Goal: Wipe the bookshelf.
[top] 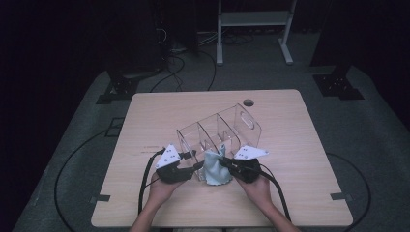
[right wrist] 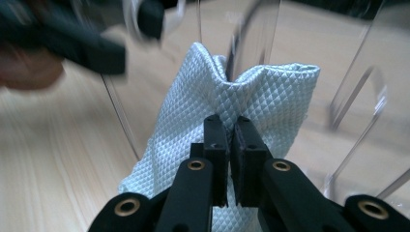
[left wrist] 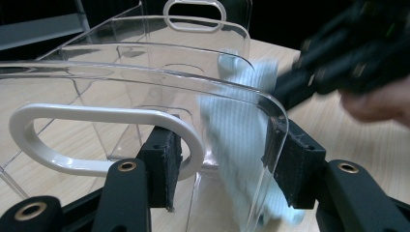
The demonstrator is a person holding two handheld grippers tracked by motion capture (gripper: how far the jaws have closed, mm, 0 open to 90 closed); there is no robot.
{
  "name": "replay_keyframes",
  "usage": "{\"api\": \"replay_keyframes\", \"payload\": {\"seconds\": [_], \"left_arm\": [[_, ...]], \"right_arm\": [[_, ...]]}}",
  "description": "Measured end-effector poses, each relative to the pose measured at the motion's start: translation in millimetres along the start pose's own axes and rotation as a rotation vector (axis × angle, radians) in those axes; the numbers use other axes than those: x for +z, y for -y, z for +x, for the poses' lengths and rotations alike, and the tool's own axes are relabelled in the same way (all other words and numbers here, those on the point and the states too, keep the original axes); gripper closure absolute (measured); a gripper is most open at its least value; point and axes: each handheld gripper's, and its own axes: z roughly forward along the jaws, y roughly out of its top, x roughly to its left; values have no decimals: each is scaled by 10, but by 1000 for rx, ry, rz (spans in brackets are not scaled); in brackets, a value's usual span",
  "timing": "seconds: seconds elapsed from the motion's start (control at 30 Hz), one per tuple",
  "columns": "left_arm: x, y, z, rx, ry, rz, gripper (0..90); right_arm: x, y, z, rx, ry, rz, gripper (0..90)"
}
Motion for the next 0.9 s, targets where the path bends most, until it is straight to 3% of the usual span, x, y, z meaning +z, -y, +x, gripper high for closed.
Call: {"api": "replay_keyframes", "payload": {"seconds": [0.1,0.2,0.37,0.57,0.8,0.9], "left_arm": [[-2,0,1,-2,-1,-3,477],[-4,0,3,-1,-3,-5,478],[-5,-4,-8,5,-29,0,454],[-24,-4,17,2,-63,-2,480],[-23,-11,31,1,-62,4,484],[-25,-12,32,3,-61,6,484]], "right_arm": [[109,146,-39,34,-19,48,859],[142,192,-54,35,-26,77,859],[31,185,-77,37,-21,66,860],[-260,116,-242,62,49,8,860],[-628,-130,-315,29,141,-95,860],[-708,-182,-356,25,177,-113,860]]}}
